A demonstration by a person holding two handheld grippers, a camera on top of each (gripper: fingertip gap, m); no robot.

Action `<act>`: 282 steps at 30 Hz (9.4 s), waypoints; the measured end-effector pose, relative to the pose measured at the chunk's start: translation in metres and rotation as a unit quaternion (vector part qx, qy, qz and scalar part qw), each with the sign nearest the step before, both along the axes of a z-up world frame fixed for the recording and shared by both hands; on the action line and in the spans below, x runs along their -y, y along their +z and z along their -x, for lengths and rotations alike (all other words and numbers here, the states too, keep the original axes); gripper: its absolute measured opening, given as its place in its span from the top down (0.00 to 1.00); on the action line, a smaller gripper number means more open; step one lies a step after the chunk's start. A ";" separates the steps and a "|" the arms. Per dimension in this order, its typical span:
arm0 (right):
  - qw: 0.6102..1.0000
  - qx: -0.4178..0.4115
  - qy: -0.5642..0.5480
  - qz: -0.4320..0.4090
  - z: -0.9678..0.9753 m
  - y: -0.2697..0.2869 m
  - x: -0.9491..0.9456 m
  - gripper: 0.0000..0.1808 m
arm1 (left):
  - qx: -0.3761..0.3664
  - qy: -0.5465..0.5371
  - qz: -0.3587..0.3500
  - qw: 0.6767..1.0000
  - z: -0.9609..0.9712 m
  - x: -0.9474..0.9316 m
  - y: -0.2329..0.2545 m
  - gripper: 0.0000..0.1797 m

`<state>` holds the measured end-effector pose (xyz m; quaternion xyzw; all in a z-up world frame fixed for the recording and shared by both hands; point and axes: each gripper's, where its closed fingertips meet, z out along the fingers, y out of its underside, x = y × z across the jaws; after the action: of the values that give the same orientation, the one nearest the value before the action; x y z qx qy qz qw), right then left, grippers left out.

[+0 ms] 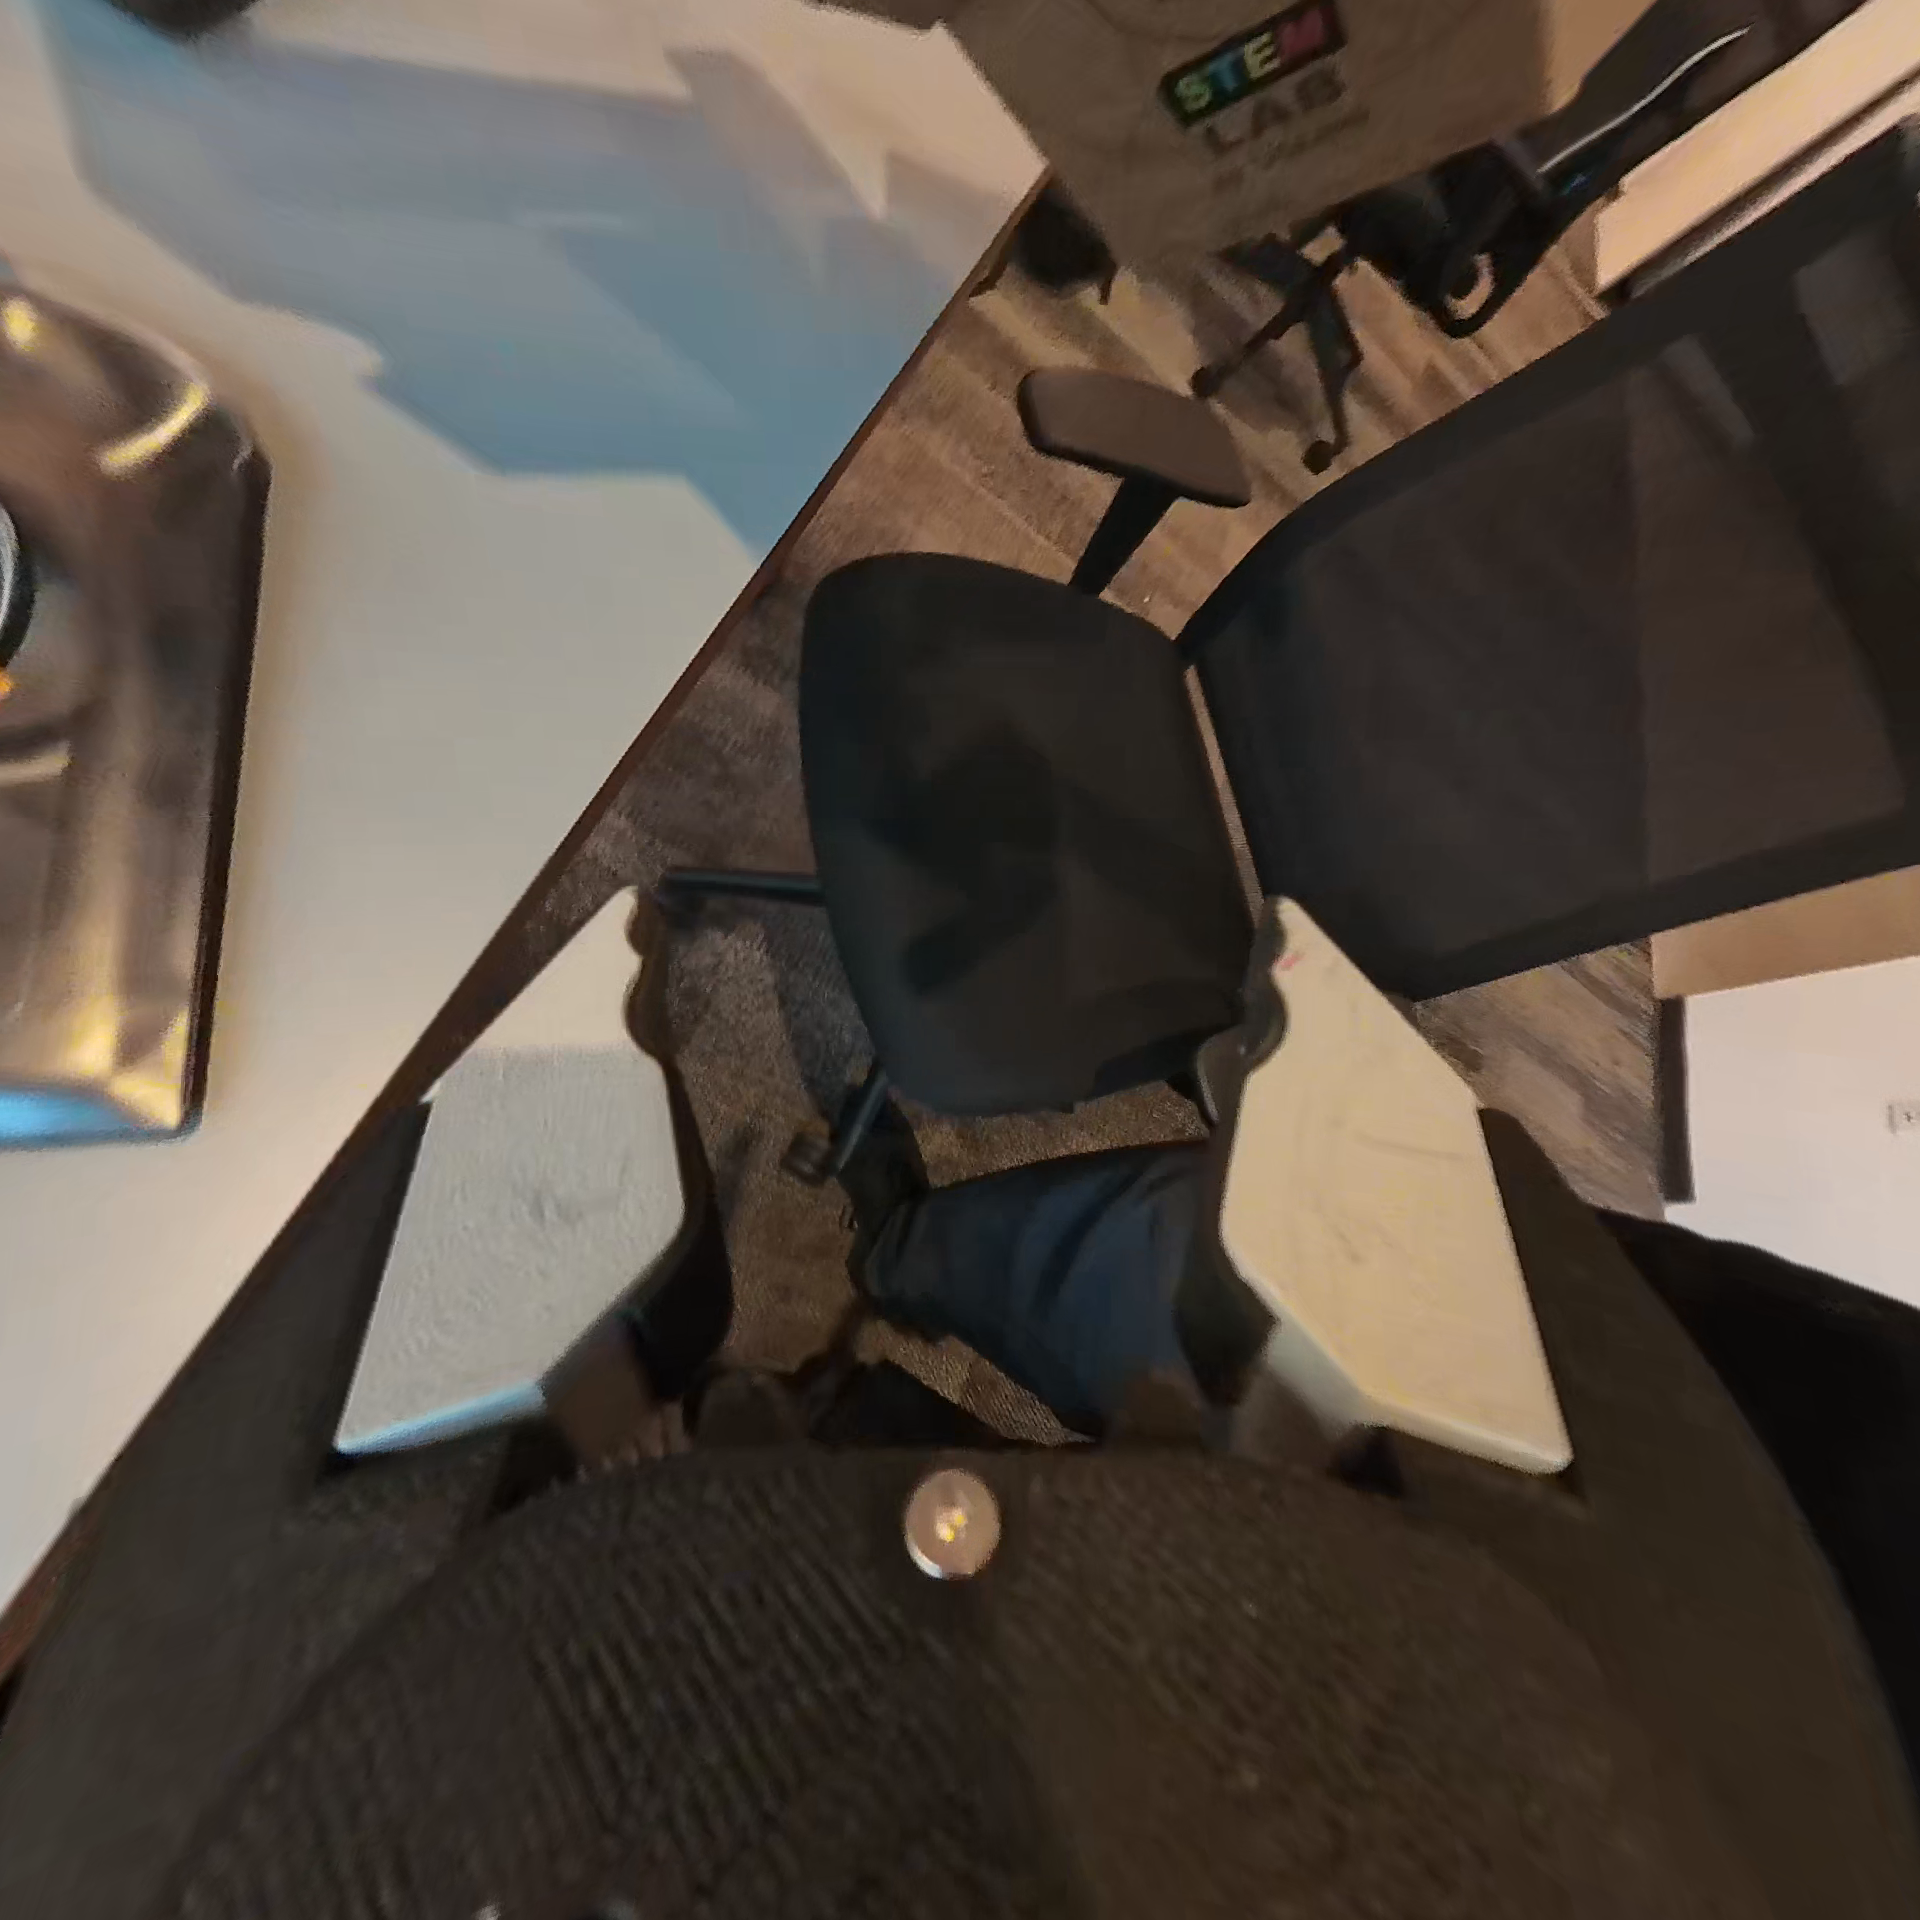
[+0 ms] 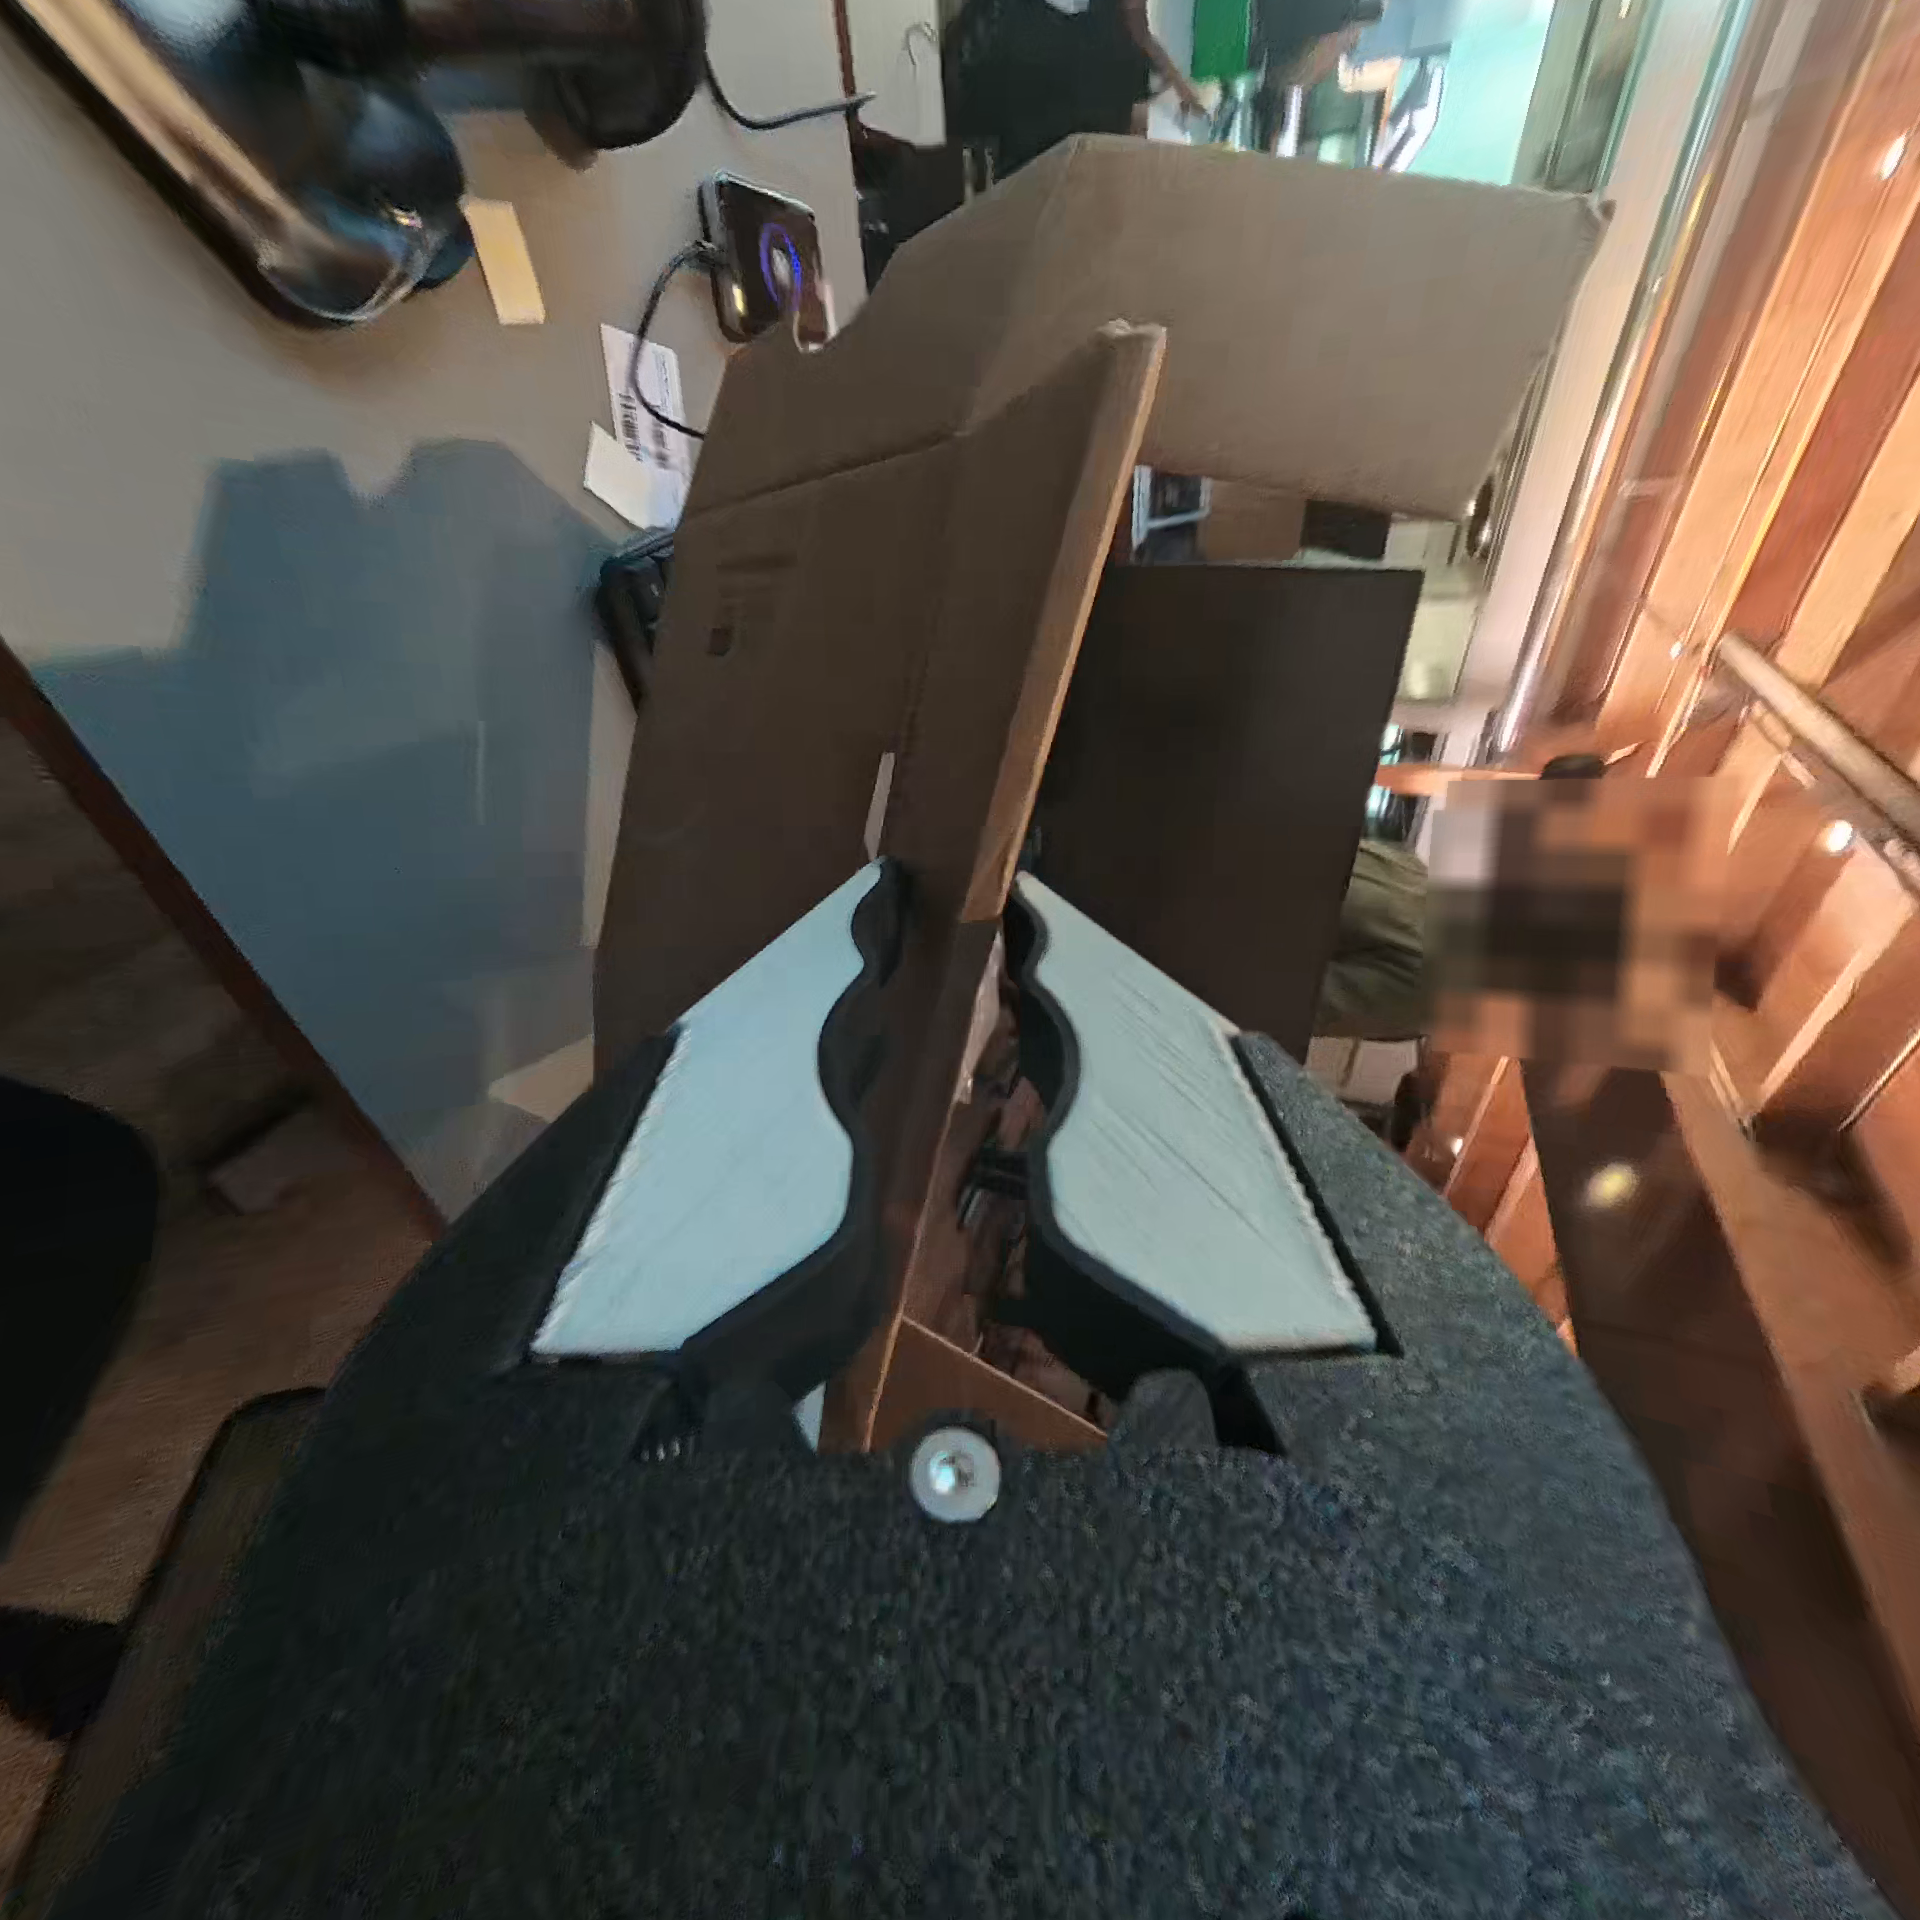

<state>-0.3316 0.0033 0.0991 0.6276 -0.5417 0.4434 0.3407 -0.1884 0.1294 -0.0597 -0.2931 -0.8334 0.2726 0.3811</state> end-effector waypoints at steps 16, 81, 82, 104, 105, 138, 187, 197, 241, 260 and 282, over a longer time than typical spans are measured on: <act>0.982 -0.094 0.103 -0.126 0.060 -0.215 -0.046 0.89 | 0.106 -0.011 -0.030 0.994 0.047 0.009 -0.016 0.41; 0.930 0.057 -0.165 -0.324 0.177 -0.267 0.013 0.65 | 0.387 -0.165 0.195 0.886 0.118 0.316 -0.068 0.59; 0.928 0.072 -0.158 -0.331 0.177 -0.265 0.011 0.65 | 0.356 -0.186 0.165 0.901 0.121 0.285 -0.063 0.57; 0.800 0.332 -0.388 -0.316 0.174 -0.229 -0.044 0.59 | 0.182 -0.218 -0.021 0.959 0.170 0.097 -0.100 1.00; 0.809 0.314 -0.381 -0.318 0.171 -0.228 -0.047 0.59 | 0.175 -0.213 -0.028 0.961 0.163 0.094 -0.099 0.99; 0.850 0.133 -0.080 -0.504 0.200 -0.259 -0.036 0.78 | 0.255 -0.127 -0.021 0.958 0.081 0.099 -0.106 0.93; 0.698 0.137 -0.083 -0.698 0.060 -0.256 0.019 0.73 | 0.279 -0.257 -0.084 0.922 0.139 0.187 -0.119 1.00; 0.717 0.138 -0.106 -0.675 0.056 -0.243 -0.057 0.83 | 0.228 -0.226 -0.081 0.944 0.140 0.187 -0.120 1.00; 0.659 0.339 -0.281 -0.610 0.063 -0.275 0.092 0.98 | 0.214 -0.108 0.036 0.970 0.149 0.219 -0.116 1.00; 0.694 0.361 -0.276 -0.558 0.065 -0.276 0.060 0.96 | 0.264 -0.133 0.163 0.942 0.168 0.192 -0.123 1.00; 0.851 0.158 -0.173 -0.471 0.025 -0.281 0.223 1.00 | 0.228 -0.137 0.168 0.949 0.175 0.193 -0.122 1.00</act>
<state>-0.3566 -0.2192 -0.1818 0.5304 -0.8319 0.1623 -0.0146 -0.3633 -0.0632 -0.1820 -0.5184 -0.7921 0.2799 0.1593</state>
